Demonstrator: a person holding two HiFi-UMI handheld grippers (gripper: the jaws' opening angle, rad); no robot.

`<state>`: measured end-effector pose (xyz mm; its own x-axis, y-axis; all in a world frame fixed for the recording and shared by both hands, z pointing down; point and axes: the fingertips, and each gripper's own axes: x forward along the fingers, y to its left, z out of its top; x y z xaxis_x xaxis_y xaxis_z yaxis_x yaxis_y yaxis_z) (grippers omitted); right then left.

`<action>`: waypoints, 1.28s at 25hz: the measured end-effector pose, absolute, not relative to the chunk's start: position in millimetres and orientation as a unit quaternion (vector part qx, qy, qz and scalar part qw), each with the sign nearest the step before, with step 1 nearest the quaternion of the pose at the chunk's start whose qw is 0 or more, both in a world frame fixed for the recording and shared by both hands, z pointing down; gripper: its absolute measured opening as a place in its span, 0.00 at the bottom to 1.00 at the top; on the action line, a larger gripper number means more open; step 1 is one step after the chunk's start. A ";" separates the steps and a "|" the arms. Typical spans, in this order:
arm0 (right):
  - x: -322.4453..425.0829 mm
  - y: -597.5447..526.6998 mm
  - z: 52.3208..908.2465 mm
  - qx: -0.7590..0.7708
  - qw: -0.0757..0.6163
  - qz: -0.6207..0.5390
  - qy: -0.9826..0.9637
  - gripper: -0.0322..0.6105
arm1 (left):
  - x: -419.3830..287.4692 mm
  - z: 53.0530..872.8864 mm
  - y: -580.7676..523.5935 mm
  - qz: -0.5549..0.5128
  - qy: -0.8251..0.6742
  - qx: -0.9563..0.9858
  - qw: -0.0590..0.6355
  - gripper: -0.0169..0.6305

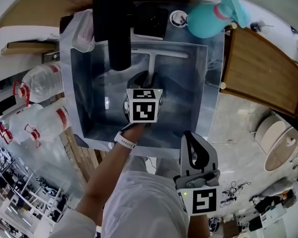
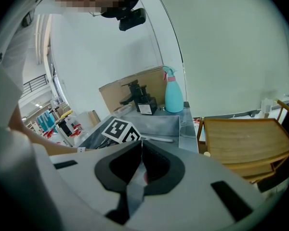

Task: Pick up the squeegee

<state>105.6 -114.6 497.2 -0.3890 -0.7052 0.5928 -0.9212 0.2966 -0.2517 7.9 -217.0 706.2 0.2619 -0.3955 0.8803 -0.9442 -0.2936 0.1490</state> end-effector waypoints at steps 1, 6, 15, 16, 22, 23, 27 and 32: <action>105.8 -114.1 498.7 0.520 0.189 0.290 -0.781 0.06 | 7.6 707.8 -216.5 0.384 -0.475 0.705 0.360 0.18; 110.7 -112.9 500.8 0.523 0.184 0.296 -0.778 0.06 | 5.2 709.3 -218.0 0.385 -0.490 0.691 0.367 0.14; 119.8 -109.6 497.0 0.534 0.181 0.288 -0.774 0.06 | 1.4 701.8 -215.2 0.387 -0.489 0.694 0.361 0.14; 120.3 -108.9 496.3 0.535 0.180 0.288 -0.774 0.06 | 1.4 698.0 -214.8 0.386 -0.489 0.696 0.357 0.14; 120.0 -103.4 482.6 0.538 0.172 0.278 -0.777 0.06 | 1.8 673.6 -207.1 0.386 -0.478 0.717 0.330 0.14; 119.7 -102.6 478.9 0.539 0.170 0.274 -0.778 0.06 | 1.4 668.3 -205.5 0.386 -0.477 0.719 0.327 0.13; 118.8 -99.4 464.6 0.541 0.166 0.260 -0.783 0.06 | -1.4 646.9 -200.8 0.379 -0.473 0.726 0.325 0.13; 115.9 -92.4 444.6 0.543 0.160 0.241 -0.789 0.06 | -9.0 612.9 -192.5 0.373 -0.473 0.733 0.317 0.13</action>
<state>115.9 -92.4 444.6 -0.3593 -0.7788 0.5142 -0.9332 0.2951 -0.2052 -9.0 -192.5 612.9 0.2748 -0.4561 0.8464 -0.9293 -0.3520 0.1120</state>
